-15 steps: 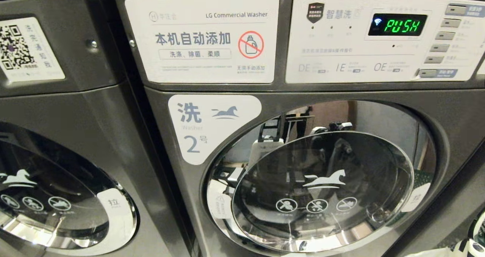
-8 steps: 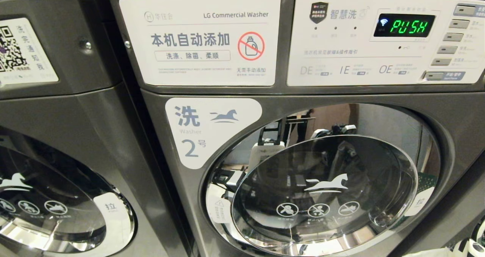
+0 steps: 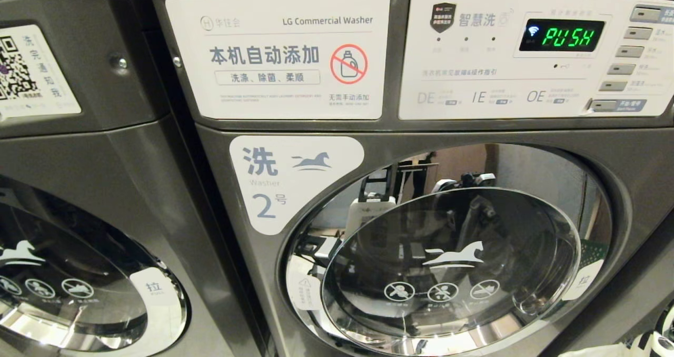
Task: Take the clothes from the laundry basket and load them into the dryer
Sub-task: Put the clothes in the dryer
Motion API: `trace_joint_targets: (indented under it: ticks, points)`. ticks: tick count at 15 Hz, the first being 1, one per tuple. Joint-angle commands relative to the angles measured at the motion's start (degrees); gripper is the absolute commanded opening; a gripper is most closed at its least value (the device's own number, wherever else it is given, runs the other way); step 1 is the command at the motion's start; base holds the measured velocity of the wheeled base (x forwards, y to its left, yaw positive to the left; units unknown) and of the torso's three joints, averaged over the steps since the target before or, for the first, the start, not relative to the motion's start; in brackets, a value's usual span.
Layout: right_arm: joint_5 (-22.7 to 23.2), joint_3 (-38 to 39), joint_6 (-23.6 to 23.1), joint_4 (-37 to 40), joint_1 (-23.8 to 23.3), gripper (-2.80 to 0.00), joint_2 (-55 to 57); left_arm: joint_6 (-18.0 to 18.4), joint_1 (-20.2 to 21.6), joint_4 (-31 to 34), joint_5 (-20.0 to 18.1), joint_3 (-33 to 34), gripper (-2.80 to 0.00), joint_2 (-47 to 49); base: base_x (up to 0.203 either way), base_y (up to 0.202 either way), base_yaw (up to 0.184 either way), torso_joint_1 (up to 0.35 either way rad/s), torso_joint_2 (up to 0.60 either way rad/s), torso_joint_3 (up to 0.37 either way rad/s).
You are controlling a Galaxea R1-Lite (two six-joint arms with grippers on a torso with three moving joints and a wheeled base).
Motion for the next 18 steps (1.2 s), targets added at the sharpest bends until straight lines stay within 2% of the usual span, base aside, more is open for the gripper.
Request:
trace_joint_targets:
  ticks: [1,3,7,9,10,11,18]
  points:
    - [-0.13,0.00,0.39,-0.07,0.01,-2.80,0.09,0.00,0.00,0.02,0.01,0.00,-2.80,-0.01,0.000,0.000,0.000,0.000,0.00,0.000]
    - [-0.57,0.00,1.36,-0.15,0.01,-2.80,0.09,0.00,0.00,0.02,0.01,0.00,-2.80,-0.01,0.000,0.000,0.000,0.000,0.00,0.000]
    - [-0.28,0.00,0.39,-0.13,0.01,-2.80,0.09,0.00,0.00,0.02,0.01,0.00,-2.80,-0.01,0.000,0.000,0.000,0.000,0.00,0.000]
    - [0.06,0.00,-2.92,0.06,0.01,-2.80,0.09,0.00,0.00,0.02,0.01,0.00,-2.80,-0.01,0.000,0.000,0.000,0.000,0.00,0.000]
    - [1.11,0.00,-5.80,0.10,0.01,-2.80,0.09,0.00,0.00,0.02,0.01,0.00,-2.80,-0.01,0.000,0.000,0.000,0.000,0.00,0.000]
    - [2.59,0.00,-6.79,0.08,0.01,-2.80,0.09,0.00,0.00,0.02,0.01,0.00,-2.80,-0.01,0.000,0.000,0.000,0.000,0.00,0.000]
    - [2.24,0.00,-6.81,0.11,0.01,-2.80,0.09,0.00,0.00,0.02,0.01,0.00,-2.80,-0.01,0.000,0.000,0.000,0.000,0.00,0.000]
